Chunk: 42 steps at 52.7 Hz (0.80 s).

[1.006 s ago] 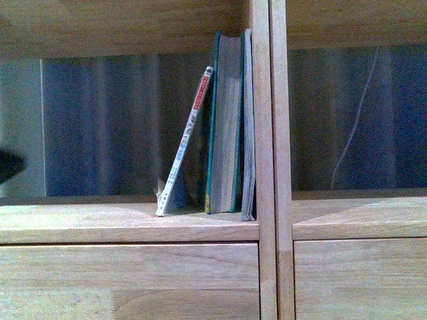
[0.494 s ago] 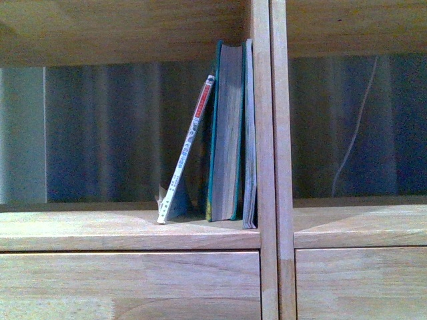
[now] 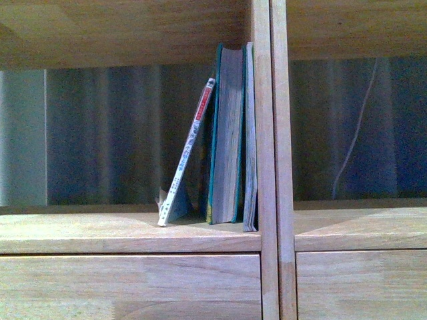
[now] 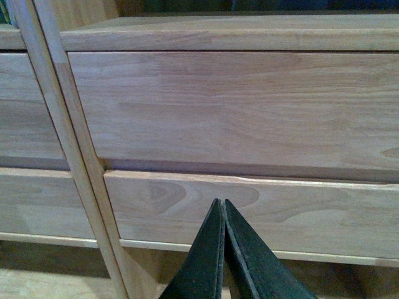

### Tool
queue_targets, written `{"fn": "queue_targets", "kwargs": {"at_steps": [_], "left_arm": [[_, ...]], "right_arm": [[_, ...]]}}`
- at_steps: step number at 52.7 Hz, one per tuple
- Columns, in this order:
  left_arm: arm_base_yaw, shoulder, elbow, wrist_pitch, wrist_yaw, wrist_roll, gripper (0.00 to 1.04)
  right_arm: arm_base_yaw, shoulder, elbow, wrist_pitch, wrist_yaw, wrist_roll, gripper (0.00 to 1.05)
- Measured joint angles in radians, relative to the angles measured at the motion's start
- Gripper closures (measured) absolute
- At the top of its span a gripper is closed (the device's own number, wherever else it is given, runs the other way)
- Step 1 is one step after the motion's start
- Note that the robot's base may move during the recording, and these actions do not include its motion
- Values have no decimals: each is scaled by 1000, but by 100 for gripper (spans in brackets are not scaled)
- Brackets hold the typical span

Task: Organize books on shelf

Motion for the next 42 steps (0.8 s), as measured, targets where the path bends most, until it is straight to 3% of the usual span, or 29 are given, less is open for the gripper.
{"fn": "queue_targets", "kwargs": {"at_steps": [15,22,42], "left_arm": [[0,-87,-34,-54,0,0,102],[0,-125,-46,-80,0,0,102],[1,-217,-78,-127,0,1,102]], "right_arm": [[0,-59,-32,-24,0,0,102],[0,-182,-48,-154,3,0,102],[0,-244,-76,-157,0,0,102]]}}
